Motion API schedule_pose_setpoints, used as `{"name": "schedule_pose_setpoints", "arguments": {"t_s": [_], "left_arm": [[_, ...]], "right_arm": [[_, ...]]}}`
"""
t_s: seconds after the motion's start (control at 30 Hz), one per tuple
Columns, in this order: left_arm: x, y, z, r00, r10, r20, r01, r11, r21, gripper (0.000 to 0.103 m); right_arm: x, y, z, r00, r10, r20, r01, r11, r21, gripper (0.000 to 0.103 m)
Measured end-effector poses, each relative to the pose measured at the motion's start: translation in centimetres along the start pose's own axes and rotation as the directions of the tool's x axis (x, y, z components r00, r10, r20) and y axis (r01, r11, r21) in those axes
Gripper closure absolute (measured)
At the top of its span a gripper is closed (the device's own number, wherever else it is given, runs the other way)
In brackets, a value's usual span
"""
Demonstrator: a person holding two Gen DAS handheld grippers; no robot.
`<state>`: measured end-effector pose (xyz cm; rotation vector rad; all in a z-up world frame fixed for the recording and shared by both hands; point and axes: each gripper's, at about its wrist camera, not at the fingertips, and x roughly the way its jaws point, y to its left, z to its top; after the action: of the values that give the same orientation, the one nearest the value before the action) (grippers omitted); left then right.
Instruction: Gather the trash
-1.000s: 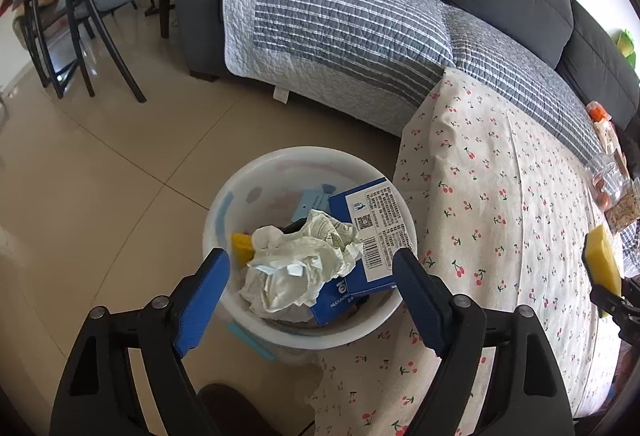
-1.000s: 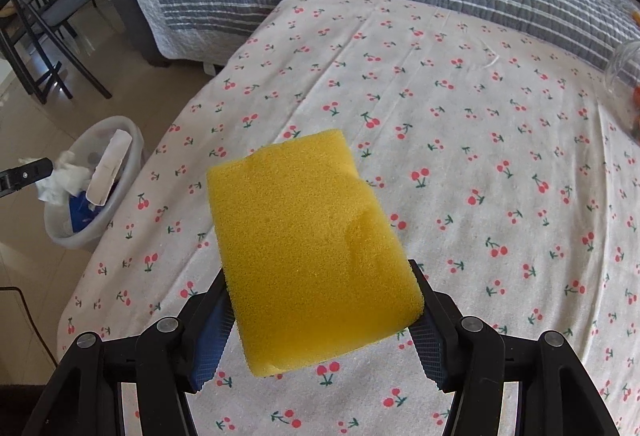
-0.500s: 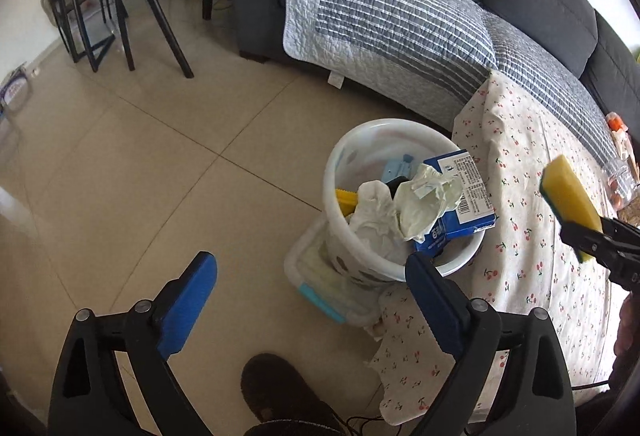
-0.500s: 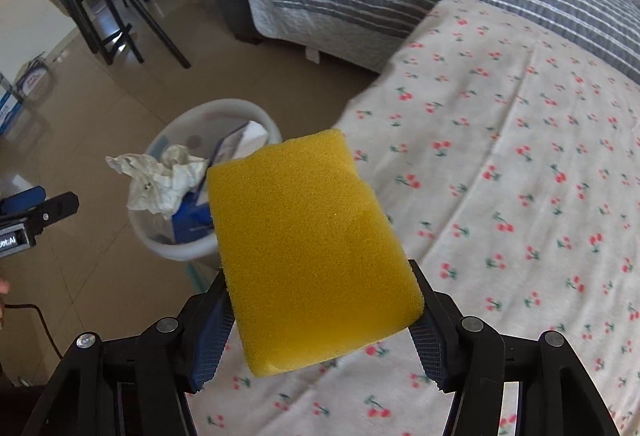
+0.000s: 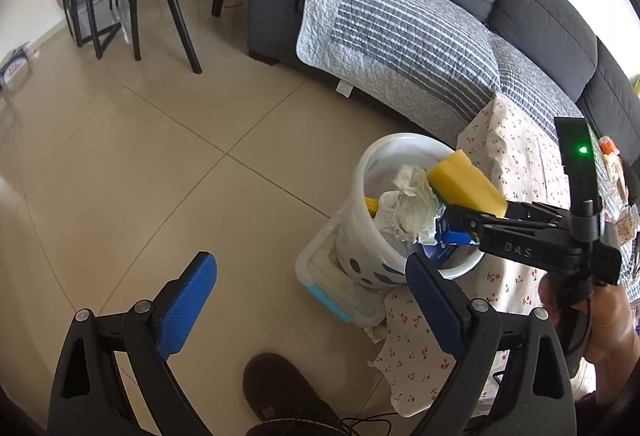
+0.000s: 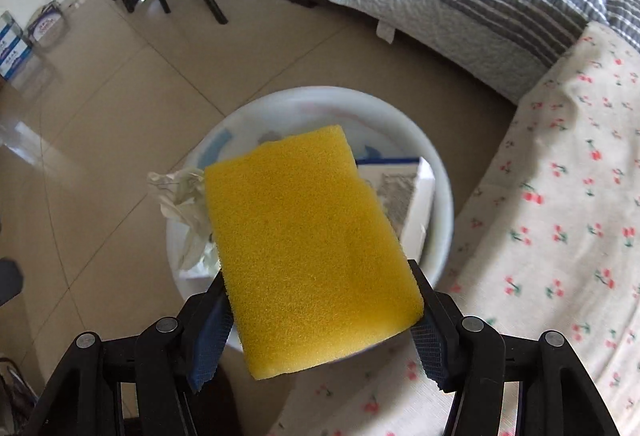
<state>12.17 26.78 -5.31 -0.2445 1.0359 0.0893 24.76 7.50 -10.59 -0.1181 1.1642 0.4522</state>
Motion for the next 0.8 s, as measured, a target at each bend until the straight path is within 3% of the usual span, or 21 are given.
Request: {"name": "schedule_pose_setpoints", "arguments": {"t_s": [0.23, 0.33, 0.8], "left_arm": [[0.2, 0.8, 0.1, 1.0, 0.013, -0.005, -0.013, 1.0, -0.018, 0.006], [0.5, 0.5, 0.1, 1.0, 0.015, -0.012, -0.015, 1.0, -0.005, 0.006], [0.0, -1.8, -0.8, 0.999, 0.032, -0.004, -0.032, 0.998, 0.059, 0.006]], "right_arm": [[1.9, 0.6, 1.2, 1.0, -0.021, 0.016, 0.021, 1.0, -0.005, 0.032], [1.6, 0.7, 1.2, 1.0, -0.004, 0.019, 0.005, 1.0, -0.007, 0.014], [-1.9, -0.7, 0.0, 0.999, -0.016, 0.047, 0.017, 1.0, -0.018, 0.014]]}}
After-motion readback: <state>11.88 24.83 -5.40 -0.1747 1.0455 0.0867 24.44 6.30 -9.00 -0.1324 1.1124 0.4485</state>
